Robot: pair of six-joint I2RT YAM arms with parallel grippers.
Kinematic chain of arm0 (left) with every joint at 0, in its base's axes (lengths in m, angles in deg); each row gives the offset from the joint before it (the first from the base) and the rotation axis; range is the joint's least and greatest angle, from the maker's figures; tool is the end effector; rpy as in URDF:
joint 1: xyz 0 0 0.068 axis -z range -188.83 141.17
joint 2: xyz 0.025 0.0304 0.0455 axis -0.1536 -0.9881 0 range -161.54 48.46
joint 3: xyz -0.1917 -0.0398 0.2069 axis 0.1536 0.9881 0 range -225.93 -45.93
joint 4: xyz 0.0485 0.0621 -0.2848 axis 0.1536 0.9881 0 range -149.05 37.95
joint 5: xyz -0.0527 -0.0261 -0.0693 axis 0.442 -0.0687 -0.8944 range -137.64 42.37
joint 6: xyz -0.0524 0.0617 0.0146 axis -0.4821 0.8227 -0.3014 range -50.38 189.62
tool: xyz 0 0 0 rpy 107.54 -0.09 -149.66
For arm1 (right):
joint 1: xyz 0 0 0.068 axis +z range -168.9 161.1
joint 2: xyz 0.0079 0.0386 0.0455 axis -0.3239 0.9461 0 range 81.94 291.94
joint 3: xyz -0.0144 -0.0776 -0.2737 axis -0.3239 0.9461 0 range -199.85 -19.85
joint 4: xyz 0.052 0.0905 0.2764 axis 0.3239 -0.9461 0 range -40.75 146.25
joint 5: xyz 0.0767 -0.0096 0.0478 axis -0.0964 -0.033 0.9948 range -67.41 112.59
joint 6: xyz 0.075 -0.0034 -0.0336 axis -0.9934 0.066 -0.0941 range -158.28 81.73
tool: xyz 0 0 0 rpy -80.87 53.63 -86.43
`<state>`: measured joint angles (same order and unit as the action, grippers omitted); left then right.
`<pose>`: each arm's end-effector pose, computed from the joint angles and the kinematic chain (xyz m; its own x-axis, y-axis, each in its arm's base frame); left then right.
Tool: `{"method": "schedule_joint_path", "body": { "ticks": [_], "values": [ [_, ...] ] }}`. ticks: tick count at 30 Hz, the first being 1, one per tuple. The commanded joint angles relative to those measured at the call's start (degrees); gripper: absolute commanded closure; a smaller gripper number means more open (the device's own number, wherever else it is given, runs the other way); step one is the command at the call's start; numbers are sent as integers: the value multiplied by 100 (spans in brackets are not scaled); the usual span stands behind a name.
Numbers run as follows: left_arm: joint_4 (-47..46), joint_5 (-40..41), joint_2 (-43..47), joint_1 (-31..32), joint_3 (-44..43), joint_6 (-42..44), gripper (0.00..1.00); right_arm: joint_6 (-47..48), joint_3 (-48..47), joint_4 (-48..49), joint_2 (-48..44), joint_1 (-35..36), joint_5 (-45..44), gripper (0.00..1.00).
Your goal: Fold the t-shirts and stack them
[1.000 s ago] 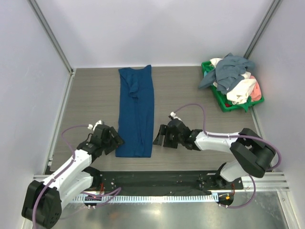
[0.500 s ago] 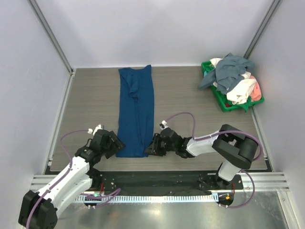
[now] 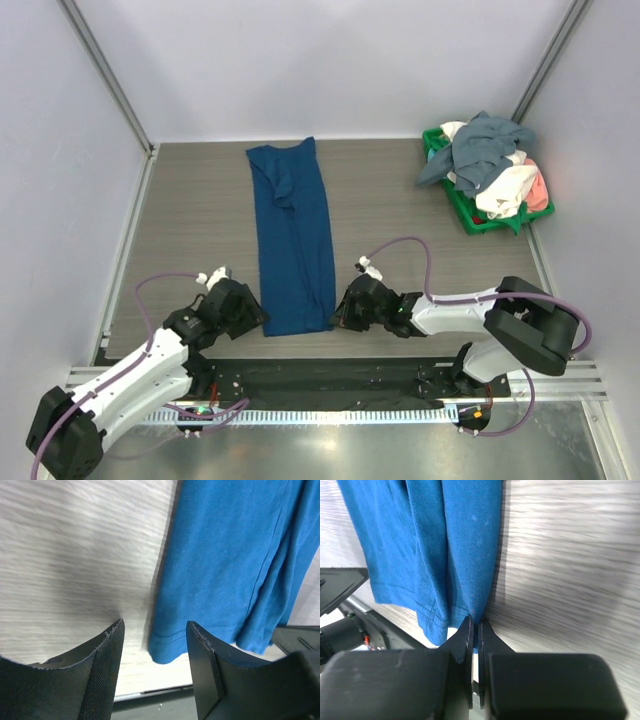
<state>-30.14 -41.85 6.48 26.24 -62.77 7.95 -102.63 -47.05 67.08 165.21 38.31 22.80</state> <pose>0.1513 -0.0974 0.1158 -0.7749 -0.5260 -0.3504 -0.3348 0.8119 -0.4782 0.1604 0.2495 0.0850 -0.9255 0.2280 -0.3025 -0.0178 0.7715 0.6360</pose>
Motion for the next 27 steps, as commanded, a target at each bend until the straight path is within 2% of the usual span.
{"method": "schedule_joint_path", "body": {
  "ticks": [1,6,12,17,20,21,22,24,27],
  "values": [
    [651,55,-13,263,76,-354,46,275,215,-986,-144,27,-548,99],
    [652,28,286,650,286,-732,46,283,241,-951,-152,27,-478,99],
    [511,19,453,975,497,-1075,52,336,241,-855,-74,18,-452,99],
    [196,134,208,1116,594,-1128,55,362,277,-723,14,36,-372,99],
    [-164,160,-91,1142,629,-1128,76,380,321,-714,-38,27,-381,99],
    [-175,195,-152,1151,560,-1128,88,398,338,-731,-56,27,-390,99],
    [-175,221,-223,1177,507,-1111,93,406,347,-792,-91,27,-399,99],
    [-148,301,-241,1221,367,-1102,100,415,408,-872,-222,27,-434,99],
    [0,397,-171,1441,208,-1172,100,398,505,-1169,-538,36,-451,99]
  ]
}}
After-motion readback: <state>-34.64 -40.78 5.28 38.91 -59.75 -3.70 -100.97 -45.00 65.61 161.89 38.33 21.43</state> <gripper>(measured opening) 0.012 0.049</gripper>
